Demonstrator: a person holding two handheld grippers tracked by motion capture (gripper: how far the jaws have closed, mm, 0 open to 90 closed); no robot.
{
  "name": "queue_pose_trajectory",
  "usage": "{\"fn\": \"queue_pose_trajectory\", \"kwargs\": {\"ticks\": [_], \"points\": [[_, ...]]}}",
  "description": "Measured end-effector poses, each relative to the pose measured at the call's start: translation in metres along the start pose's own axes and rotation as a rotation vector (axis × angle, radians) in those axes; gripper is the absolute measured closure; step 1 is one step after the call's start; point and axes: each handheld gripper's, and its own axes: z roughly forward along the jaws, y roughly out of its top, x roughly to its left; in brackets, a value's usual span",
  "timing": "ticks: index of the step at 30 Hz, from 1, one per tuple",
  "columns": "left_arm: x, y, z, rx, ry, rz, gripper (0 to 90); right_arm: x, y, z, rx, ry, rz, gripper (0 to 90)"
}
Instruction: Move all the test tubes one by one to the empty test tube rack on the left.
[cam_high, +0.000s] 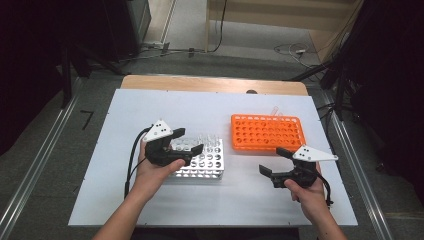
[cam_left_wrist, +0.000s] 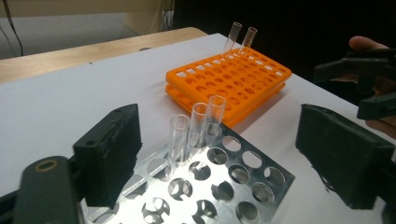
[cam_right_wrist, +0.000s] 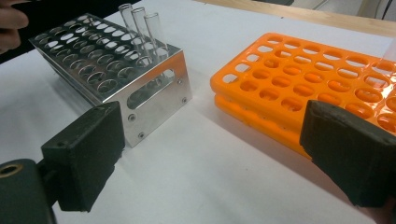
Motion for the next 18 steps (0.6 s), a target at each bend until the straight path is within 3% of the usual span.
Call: {"fn": "queue_pose_trajectory", "kwargs": {"ticks": [9, 18], "points": [[-0.007, -0.009, -0.024, -0.033, -0.013, 0.019, 1.1, -0.002, 0.001, 0.0, -0.004, -0.003, 0.005, 5.1], [-0.006, -0.021, -0.039, -0.047, -0.022, 0.02, 0.0, -0.003, 0.001, 0.0, -0.009, -0.007, 0.003, 5.1]]}}
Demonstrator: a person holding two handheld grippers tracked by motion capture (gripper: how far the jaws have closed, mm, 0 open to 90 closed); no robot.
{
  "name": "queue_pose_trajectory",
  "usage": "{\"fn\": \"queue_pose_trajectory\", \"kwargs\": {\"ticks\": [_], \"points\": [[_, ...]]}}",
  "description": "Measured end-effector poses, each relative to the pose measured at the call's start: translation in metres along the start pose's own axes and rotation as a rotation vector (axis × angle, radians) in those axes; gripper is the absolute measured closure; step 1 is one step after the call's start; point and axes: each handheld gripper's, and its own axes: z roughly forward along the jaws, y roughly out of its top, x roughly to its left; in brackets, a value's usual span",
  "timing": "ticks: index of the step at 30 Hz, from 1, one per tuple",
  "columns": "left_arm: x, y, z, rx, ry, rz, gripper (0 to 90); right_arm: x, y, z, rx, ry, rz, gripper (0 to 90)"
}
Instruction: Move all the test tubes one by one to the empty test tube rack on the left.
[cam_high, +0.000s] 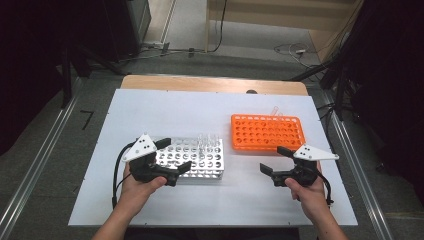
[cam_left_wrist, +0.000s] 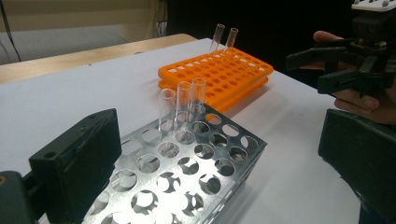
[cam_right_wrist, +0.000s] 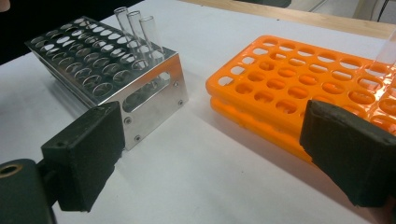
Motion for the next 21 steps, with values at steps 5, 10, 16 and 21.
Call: {"fn": "queue_pose_trajectory", "kwargs": {"ticks": [5, 10, 16, 21], "points": [[0.003, -0.005, -0.008, -0.015, 0.017, -0.007, 0.0, -0.001, 0.001, 0.0, 0.0, -0.004, 0.005, 5.1], [0.006, -0.013, -0.013, -0.009, 0.02, -0.012, 0.0, -0.002, 0.004, 0.0, -0.003, -0.011, 0.003, 5.1], [0.005, -0.015, -0.017, -0.007, 0.03, 0.009, 0.0, -0.004, 0.011, -0.002, -0.005, -0.047, -0.001, 5.1], [0.007, -0.017, -0.017, -0.003, 0.035, 0.001, 0.0, -0.012, 0.019, -0.004, -0.011, -0.07, 0.004, 5.1]]}}
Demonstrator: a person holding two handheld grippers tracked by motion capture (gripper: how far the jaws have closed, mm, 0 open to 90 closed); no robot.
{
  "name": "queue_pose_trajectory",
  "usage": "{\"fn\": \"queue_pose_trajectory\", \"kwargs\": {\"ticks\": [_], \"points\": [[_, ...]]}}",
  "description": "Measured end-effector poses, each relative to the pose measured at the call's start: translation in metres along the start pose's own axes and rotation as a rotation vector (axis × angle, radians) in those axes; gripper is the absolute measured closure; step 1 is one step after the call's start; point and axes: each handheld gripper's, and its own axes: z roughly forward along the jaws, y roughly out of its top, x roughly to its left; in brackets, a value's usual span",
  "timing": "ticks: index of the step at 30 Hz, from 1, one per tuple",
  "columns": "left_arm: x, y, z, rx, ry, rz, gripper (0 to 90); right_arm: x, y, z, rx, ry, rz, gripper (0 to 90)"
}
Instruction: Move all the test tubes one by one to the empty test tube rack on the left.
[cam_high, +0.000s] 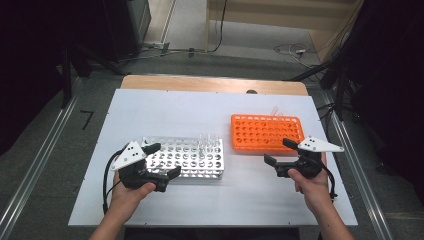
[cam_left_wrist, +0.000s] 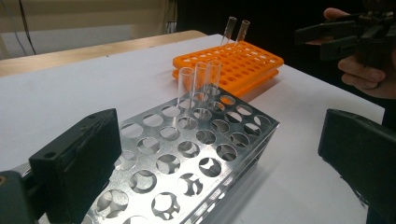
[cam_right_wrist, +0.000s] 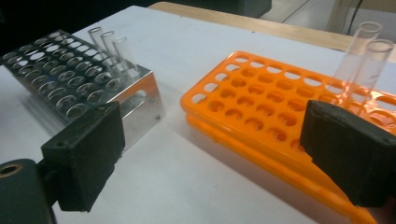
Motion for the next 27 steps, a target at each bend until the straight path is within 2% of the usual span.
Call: {"fn": "queue_pose_trajectory", "kwargs": {"ticks": [6, 11, 14, 16, 19, 21, 23, 27], "points": [[0.001, 0.0, 0.001, -0.003, 0.007, -0.005, 0.0, -0.017, 0.008, 0.003, 0.005, -0.037, 0.023, 5.1], [0.002, 0.0, -0.001, -0.005, 0.015, -0.014, 0.0, -0.038, 0.014, 0.013, 0.012, -0.07, 0.078, 5.3], [0.004, 0.0, -0.002, -0.006, 0.017, -0.018, 0.0, -0.049, 0.015, 0.021, 0.02, -0.082, 0.09, 10.9], [0.004, -0.001, -0.002, -0.007, 0.017, -0.021, 0.0, -0.056, 0.016, 0.026, 0.032, -0.073, 0.111, 11.4], [0.005, -0.001, -0.002, -0.006, 0.016, -0.021, 0.0, -0.064, 0.017, 0.033, 0.044, -0.086, 0.137, 12.9], [0.005, -0.001, -0.002, -0.008, 0.015, -0.023, 0.0, -0.067, 0.017, 0.038, 0.051, -0.105, 0.146, 16.7], [0.005, -0.001, -0.002, -0.004, 0.016, -0.023, 0.0, -0.07, 0.019, 0.042, 0.049, -0.151, 0.152, 25.1], [0.005, 0.0, -0.003, -0.005, 0.019, -0.026, 0.0, -0.08, 0.02, 0.051, 0.068, -0.208, 0.179, 35.4]]}}
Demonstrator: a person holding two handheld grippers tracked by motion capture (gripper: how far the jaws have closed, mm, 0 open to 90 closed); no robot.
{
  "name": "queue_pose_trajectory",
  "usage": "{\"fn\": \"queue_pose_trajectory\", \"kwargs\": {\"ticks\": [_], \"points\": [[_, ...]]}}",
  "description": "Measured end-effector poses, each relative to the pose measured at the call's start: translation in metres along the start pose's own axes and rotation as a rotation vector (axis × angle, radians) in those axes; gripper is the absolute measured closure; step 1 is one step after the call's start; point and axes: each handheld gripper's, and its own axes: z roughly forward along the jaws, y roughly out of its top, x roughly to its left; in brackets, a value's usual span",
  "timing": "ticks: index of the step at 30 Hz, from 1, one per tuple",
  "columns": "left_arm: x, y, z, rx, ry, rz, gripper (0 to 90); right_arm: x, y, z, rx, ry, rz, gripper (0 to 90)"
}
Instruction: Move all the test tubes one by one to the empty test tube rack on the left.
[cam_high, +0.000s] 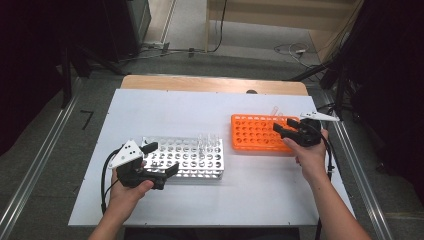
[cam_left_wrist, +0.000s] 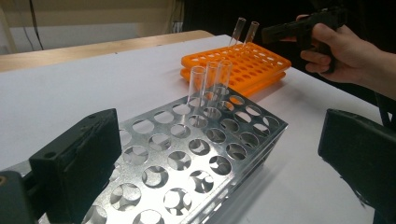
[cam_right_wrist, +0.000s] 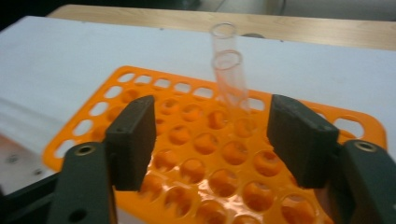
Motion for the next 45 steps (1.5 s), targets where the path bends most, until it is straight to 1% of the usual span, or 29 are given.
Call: {"fn": "queue_pose_trajectory", "kwargs": {"ticks": [2, 6, 8, 10, 11, 15, 16, 20, 22, 25, 32, 35, 39, 42, 45], "points": [[0.001, 0.0, 0.0, 0.002, 0.002, -0.001, 0.0, -0.002, 0.001, 0.007, 0.022, -0.029, -0.016, 39.8], [0.001, 0.0, 0.0, 0.005, 0.002, -0.004, 0.0, -0.001, 0.004, 0.02, 0.056, -0.058, -0.049, 46.9], [0.0, 0.0, 0.0, 0.003, 0.001, -0.004, 0.0, -0.001, 0.005, 0.026, 0.069, -0.078, -0.044, 50.0], [0.0, -0.001, 0.001, 0.001, 0.0, -0.006, 0.0, -0.002, 0.006, 0.029, 0.066, -0.087, -0.046, 53.0], [0.0, -0.001, 0.001, 0.004, 0.0, -0.006, 0.0, -0.002, 0.005, 0.031, 0.074, -0.095, -0.036, 53.6], [0.0, -0.002, 0.002, 0.007, -0.003, -0.004, 0.0, -0.004, 0.002, 0.038, 0.087, -0.105, -0.016, 56.1], [0.0, -0.002, 0.002, 0.007, -0.003, -0.004, 0.0, -0.004, 0.002, 0.039, 0.083, -0.1, -0.018, 57.0], [0.0, -0.002, 0.002, 0.01, -0.003, -0.007, 0.0, -0.002, -0.001, 0.04, 0.069, -0.11, -0.033, 60.3], [0.001, -0.002, 0.003, 0.011, -0.002, -0.009, 0.0, 0.0, -0.003, 0.041, 0.065, -0.117, -0.058, 61.2], [0.0, -0.002, 0.003, 0.009, -0.004, -0.009, 0.0, 0.001, -0.005, 0.041, 0.056, -0.128, -0.072, 63.3], [0.001, -0.002, 0.003, 0.013, -0.001, -0.009, 0.0, 0.0, -0.009, 0.039, 0.037, -0.148, -0.042, 72.6], [0.0, -0.002, 0.003, 0.011, -0.001, -0.011, 0.0, -0.001, -0.009, 0.039, 0.029, -0.157, -0.036, 73.8], [0.0, -0.002, 0.002, 0.009, -0.001, -0.012, 0.0, -0.003, -0.009, 0.038, 0.023, -0.149, -0.018, 74.1], [0.001, -0.002, 0.001, 0.009, 0.0, -0.012, 0.0, -0.005, -0.009, 0.037, 0.018, -0.139, -0.028, 74.2], [0.0, -0.002, 0.001, 0.01, 0.0, -0.011, 0.0, -0.004, -0.008, 0.034, 0.003, -0.143, -0.039, 74.2]]}}
